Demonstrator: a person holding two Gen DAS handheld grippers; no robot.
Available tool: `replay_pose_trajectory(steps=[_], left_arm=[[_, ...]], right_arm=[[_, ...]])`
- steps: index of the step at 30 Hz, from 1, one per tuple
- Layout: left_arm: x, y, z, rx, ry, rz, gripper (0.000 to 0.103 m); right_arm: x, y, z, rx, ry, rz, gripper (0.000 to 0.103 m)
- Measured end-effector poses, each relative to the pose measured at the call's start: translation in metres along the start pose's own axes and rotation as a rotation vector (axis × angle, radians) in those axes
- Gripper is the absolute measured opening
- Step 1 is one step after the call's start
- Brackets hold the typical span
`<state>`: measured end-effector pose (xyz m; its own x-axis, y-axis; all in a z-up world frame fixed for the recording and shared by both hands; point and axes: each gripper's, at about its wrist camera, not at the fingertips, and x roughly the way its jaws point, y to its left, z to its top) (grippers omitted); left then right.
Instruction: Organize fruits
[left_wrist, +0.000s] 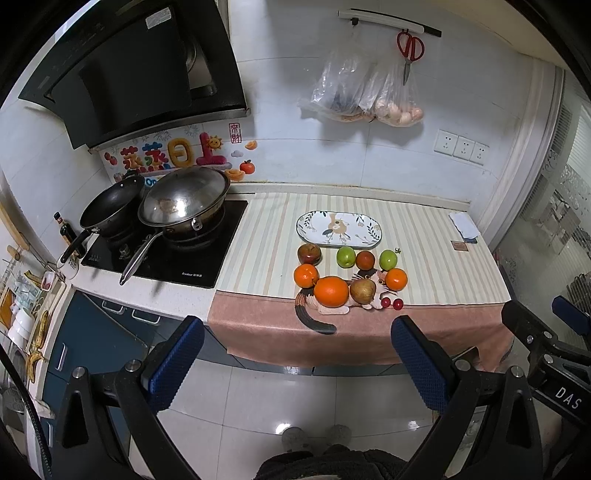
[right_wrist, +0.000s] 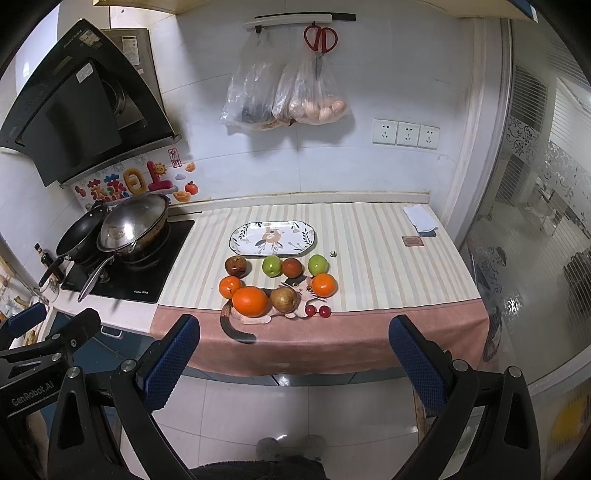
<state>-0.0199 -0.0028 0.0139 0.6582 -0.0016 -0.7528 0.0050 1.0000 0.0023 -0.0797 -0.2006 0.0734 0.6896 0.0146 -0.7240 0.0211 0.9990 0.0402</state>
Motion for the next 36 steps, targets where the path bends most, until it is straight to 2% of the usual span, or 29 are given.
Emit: replay_pose_trajectory(steps=[28,36], left_arm=[[0.001,0.001,0.001,-0.002,-0.002,0.001,0.103],[0.005,0.003,0.004,0.002,0.003,-0.001,0.103]], right_arm=[[0.001,0.002,0.000,0.001,-0.002,0.009,0.103],[0.004,0.014,0.004,0.004,-0.001,0.016,0.103]])
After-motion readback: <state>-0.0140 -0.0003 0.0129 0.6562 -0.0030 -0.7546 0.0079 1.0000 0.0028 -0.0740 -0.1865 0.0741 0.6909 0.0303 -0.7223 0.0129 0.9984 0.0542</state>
